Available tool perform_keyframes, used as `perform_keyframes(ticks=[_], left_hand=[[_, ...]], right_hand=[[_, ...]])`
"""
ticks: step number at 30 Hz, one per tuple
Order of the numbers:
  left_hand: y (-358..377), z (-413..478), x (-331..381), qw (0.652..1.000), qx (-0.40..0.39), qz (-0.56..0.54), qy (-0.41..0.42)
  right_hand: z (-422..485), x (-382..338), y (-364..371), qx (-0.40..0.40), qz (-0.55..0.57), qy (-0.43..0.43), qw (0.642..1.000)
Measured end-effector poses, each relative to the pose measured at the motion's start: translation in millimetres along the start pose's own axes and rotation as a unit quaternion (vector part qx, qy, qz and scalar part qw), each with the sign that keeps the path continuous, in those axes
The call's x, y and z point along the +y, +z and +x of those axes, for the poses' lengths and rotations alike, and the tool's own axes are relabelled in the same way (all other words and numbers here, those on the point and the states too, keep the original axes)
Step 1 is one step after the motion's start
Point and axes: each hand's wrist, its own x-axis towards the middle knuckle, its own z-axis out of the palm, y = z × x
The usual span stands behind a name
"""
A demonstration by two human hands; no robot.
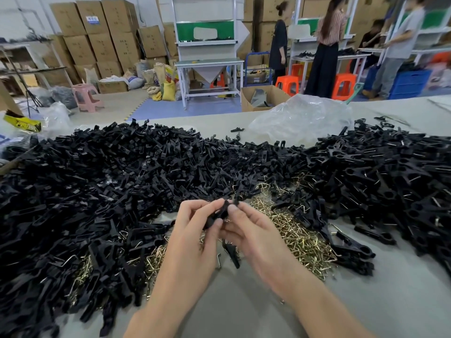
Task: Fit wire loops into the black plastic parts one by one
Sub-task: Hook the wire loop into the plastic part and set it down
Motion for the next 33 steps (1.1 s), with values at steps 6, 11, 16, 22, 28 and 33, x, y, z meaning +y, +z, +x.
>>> perform_keyframes(ticks=[6,11,16,22,28,33], left_hand=[[-4.1,-1.8,4.9,0.998,0.002,-0.044,-0.048],[-3.5,-1.4,6.5,0.99,0.003,-0.089,-0.108],[-5.6,2.5,9.5,0.968,0.034,-0.181,-0.17],[-5.0,3.6,5.0,0.95,0.013,-0.235,-0.205],[-5.2,2.9,6.3,0.972,0.008,-0.162,-0.173],[-5.9,4.2,-1.4,0.97,-0.017,-0.135,-0.204]], right_hand=[[6.0,-12.3,-8.8,0.085,0.093,0.008,0.992],[4.3,-12.2,-8.3,0.066,0.064,0.013,0.996],[2.6,-13.5,-13.6,0.05,0.049,-0.002,0.998],[5.1,-13.5,-13.4,0.044,0.108,0.04,0.992],[8.0,-8.9,-13.1,0.048,0.081,0.005,0.996],[4.3,-6.2,-14.7,0.017,-0.119,-0.048,0.992]])
